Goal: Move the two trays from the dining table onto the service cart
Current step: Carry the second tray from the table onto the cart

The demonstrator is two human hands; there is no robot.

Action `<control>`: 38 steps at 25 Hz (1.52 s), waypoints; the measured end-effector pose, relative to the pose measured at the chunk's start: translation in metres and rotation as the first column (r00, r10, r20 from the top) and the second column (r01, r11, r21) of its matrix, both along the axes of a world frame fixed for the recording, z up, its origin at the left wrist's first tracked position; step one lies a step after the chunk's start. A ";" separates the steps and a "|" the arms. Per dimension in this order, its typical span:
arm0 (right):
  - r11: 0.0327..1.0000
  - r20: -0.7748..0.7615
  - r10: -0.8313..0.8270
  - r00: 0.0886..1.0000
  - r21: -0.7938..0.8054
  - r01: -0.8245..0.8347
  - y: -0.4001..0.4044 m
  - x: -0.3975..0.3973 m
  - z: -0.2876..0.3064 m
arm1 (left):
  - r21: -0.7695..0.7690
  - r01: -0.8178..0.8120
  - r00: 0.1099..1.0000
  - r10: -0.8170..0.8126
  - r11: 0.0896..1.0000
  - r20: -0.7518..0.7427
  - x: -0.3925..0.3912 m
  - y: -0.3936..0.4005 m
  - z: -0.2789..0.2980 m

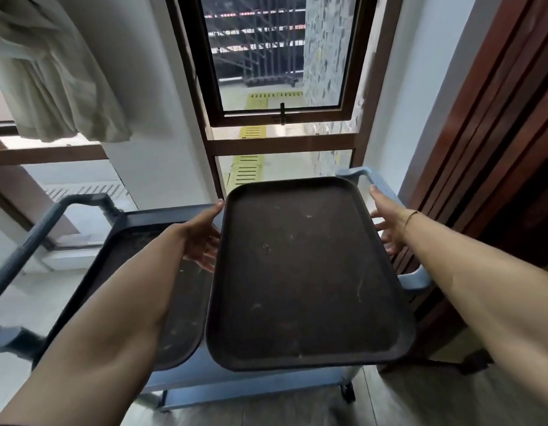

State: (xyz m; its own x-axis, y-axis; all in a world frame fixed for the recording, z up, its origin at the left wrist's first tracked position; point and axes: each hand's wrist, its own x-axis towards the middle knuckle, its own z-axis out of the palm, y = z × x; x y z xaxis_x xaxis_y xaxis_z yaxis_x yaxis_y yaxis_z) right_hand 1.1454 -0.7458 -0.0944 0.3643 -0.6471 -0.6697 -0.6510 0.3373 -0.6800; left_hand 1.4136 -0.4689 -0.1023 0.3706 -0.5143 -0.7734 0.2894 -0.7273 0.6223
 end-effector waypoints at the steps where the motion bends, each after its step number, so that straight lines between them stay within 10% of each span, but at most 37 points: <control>1: 1.000 -0.005 0.008 1.000 0.011 -0.008 -0.008 0.003 -0.007 | 0.012 -0.011 1.000 0.011 1.000 -0.001 0.002 -0.007 -0.006; 18: 0.974 -0.052 0.171 0.984 0.163 -0.160 -0.086 0.051 -0.086 | 0.166 -0.279 0.959 0.265 0.946 0.099 0.011 -0.076 -0.088; 38: 0.991 -0.051 0.030 0.998 0.129 -0.023 -0.066 0.068 -0.132 | 0.177 -0.196 0.975 0.211 0.964 -0.072 0.032 -0.072 -0.135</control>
State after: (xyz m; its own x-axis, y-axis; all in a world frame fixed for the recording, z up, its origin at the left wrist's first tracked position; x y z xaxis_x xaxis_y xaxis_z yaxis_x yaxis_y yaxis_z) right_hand 1.2138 -0.8120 -0.2262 0.3427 -0.5448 -0.7654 -0.6944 0.4018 -0.5969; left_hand 1.4457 -0.5406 -0.2373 0.3797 -0.2953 -0.8767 0.4911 -0.7388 0.4615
